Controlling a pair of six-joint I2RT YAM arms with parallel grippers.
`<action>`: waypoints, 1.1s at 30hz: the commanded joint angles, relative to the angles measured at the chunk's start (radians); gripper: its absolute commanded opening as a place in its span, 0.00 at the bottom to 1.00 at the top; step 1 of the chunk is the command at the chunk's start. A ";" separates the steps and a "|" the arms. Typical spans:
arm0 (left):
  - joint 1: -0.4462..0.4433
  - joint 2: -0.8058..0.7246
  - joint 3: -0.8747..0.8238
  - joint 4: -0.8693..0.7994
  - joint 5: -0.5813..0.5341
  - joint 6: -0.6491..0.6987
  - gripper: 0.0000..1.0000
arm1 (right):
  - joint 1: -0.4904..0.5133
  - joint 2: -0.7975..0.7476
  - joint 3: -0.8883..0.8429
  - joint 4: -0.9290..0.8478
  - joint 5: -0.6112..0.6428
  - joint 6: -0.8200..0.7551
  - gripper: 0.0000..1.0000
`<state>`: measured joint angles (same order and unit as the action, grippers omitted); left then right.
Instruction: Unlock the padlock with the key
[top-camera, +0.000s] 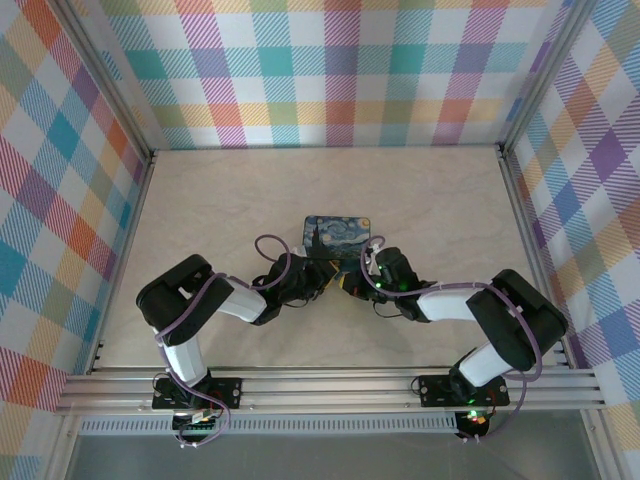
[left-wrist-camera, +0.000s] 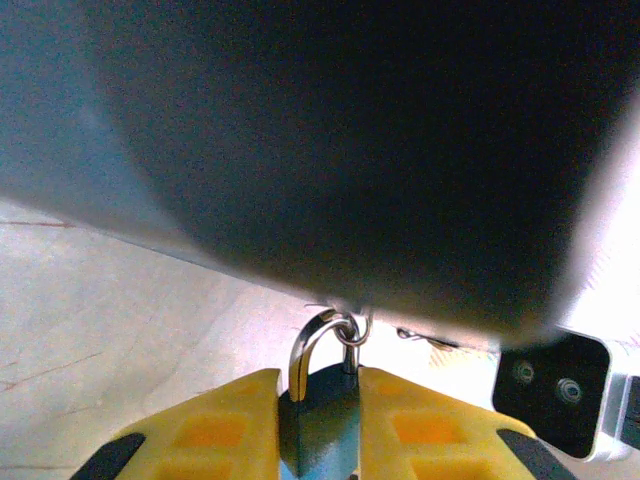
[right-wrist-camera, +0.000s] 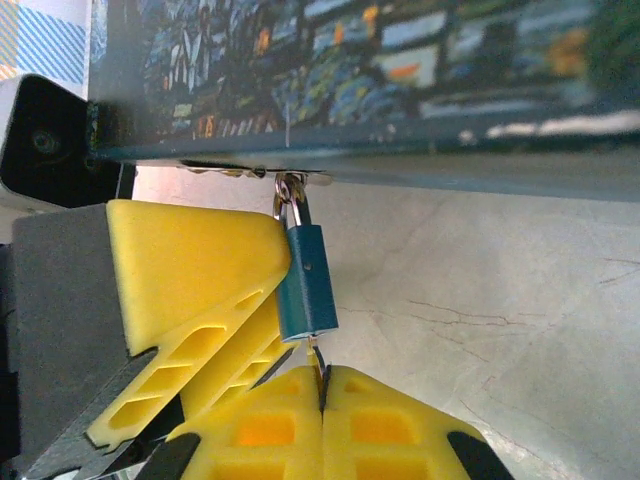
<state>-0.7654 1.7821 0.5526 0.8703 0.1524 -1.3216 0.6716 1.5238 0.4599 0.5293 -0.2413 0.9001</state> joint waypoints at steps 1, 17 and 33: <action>-0.020 0.024 0.015 0.022 -0.001 -0.004 0.17 | -0.010 0.006 0.003 0.093 -0.074 0.042 0.03; -0.021 -0.008 0.029 -0.030 -0.005 -0.007 0.09 | -0.054 -0.086 -0.020 -0.047 -0.035 -0.018 0.30; -0.021 -0.028 0.047 -0.081 0.004 -0.045 0.09 | -0.102 -0.444 -0.027 -0.287 0.143 -0.453 0.91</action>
<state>-0.7712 1.7782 0.5865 0.8299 0.1482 -1.3457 0.5697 1.1481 0.4263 0.2810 -0.1619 0.6361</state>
